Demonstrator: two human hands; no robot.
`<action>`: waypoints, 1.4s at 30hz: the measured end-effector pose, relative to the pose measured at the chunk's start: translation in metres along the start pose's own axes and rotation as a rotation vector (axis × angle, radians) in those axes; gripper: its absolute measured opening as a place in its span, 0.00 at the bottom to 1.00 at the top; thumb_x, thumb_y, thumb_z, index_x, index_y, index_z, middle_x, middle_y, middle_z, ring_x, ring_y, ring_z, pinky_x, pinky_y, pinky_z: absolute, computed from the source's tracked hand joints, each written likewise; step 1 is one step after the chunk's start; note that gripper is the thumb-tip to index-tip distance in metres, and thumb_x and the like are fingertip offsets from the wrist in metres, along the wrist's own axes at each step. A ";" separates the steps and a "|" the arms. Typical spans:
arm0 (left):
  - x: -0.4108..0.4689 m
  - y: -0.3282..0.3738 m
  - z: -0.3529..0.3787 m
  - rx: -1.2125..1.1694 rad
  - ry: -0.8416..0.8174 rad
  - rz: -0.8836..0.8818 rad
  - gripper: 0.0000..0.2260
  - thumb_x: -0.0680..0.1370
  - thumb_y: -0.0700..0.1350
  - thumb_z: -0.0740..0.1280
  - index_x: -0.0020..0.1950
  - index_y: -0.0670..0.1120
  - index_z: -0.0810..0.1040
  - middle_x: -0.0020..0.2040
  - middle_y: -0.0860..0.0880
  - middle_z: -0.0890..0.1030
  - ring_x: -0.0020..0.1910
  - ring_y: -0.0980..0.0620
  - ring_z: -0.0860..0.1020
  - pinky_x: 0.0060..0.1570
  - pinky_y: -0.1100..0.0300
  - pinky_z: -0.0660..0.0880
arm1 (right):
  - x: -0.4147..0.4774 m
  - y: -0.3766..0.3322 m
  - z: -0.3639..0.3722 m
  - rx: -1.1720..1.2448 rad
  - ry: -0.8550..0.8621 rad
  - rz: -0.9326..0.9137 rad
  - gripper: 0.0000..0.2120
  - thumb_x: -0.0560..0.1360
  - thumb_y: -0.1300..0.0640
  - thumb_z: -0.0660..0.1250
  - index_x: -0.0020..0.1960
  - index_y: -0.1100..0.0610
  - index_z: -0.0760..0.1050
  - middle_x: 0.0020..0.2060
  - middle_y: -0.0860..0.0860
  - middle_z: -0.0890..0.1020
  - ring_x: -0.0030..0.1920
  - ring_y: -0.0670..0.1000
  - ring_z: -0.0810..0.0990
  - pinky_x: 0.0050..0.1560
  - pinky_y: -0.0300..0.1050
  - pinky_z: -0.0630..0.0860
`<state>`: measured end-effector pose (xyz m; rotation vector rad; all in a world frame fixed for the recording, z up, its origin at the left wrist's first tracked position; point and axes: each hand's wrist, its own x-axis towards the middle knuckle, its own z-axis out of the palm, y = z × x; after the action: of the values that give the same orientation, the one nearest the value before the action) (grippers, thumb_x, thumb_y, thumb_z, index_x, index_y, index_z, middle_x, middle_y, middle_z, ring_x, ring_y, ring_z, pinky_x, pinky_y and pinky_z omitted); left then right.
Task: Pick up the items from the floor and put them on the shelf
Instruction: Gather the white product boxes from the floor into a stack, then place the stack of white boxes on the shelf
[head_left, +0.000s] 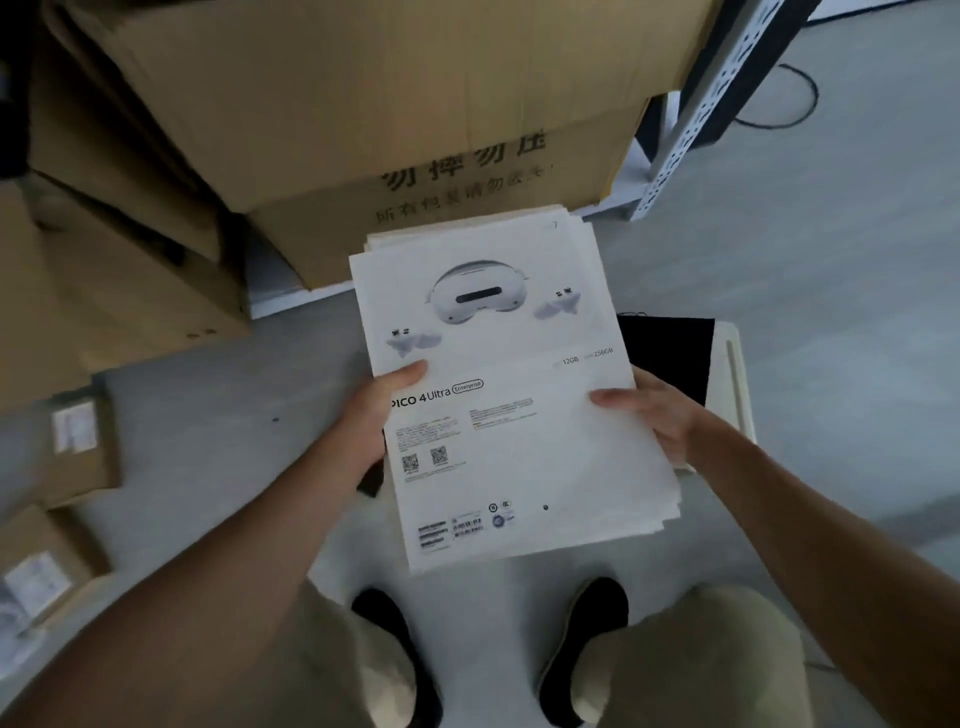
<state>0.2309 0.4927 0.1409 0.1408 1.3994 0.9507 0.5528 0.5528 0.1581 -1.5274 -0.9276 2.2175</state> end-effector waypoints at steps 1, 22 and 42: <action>-0.026 0.015 -0.002 0.022 0.062 0.018 0.14 0.74 0.39 0.72 0.59 0.38 0.81 0.50 0.37 0.85 0.43 0.40 0.85 0.42 0.46 0.83 | -0.021 -0.008 0.016 0.022 -0.008 0.006 0.25 0.72 0.64 0.72 0.68 0.61 0.73 0.62 0.62 0.81 0.58 0.65 0.82 0.55 0.62 0.80; -0.527 0.190 -0.165 0.064 0.361 0.209 0.22 0.67 0.43 0.79 0.59 0.43 0.80 0.51 0.41 0.86 0.50 0.39 0.84 0.54 0.40 0.80 | -0.346 -0.163 0.371 -0.224 -0.122 -0.195 0.15 0.71 0.65 0.75 0.57 0.61 0.81 0.49 0.59 0.87 0.48 0.60 0.86 0.47 0.55 0.84; -0.547 0.405 -0.461 -0.063 0.500 0.527 0.21 0.70 0.38 0.77 0.61 0.46 0.79 0.53 0.44 0.85 0.51 0.41 0.84 0.54 0.38 0.79 | -0.234 -0.299 0.731 -0.416 -0.233 -0.429 0.24 0.60 0.60 0.81 0.56 0.56 0.81 0.49 0.52 0.87 0.49 0.54 0.86 0.45 0.46 0.82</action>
<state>-0.2989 0.2035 0.6992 0.2434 1.8324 1.5396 -0.0560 0.3947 0.6893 -1.0809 -1.6952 1.9903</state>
